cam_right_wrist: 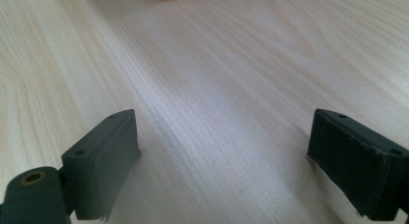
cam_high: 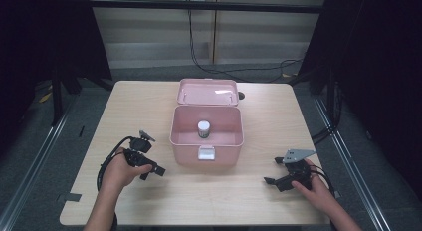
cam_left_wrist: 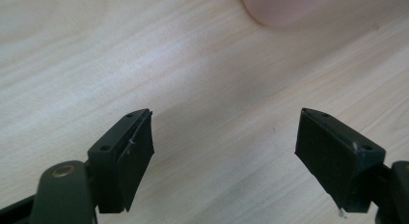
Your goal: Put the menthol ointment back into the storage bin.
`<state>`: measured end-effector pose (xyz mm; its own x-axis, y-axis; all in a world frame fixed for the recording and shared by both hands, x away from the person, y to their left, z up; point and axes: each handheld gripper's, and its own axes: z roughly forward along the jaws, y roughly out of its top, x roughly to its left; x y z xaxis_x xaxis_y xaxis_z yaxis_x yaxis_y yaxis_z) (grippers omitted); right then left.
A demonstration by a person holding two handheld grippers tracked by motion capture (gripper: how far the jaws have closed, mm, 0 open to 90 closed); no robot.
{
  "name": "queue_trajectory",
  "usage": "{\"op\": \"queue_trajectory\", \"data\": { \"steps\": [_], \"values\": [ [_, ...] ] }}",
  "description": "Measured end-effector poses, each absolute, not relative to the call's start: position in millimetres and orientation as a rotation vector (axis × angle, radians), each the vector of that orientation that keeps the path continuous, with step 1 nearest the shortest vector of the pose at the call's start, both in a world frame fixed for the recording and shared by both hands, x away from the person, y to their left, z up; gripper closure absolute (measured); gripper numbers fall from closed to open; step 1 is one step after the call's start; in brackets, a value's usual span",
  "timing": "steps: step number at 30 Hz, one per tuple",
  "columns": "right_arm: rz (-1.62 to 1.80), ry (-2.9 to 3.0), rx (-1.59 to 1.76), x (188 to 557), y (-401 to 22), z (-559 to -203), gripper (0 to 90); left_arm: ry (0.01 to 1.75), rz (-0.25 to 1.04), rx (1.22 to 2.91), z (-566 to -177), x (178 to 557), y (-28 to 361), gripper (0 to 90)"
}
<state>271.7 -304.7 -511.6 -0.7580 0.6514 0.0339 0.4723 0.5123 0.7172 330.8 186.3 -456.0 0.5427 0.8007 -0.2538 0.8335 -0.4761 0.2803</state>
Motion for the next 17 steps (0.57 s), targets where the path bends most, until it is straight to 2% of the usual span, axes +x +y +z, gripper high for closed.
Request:
{"op": "queue_trajectory", "data": {
  "steps": [8,17],
  "values": [
    [1.082,2.515,0.952,272,-305,-512,10.1,1.281,-0.074,2.424,-473,322,185,18.8],
    [1.082,2.515,0.952,272,-305,-512,10.0,1.152,0.091,2.527,-477,314,175,16.3]
  ]
}}
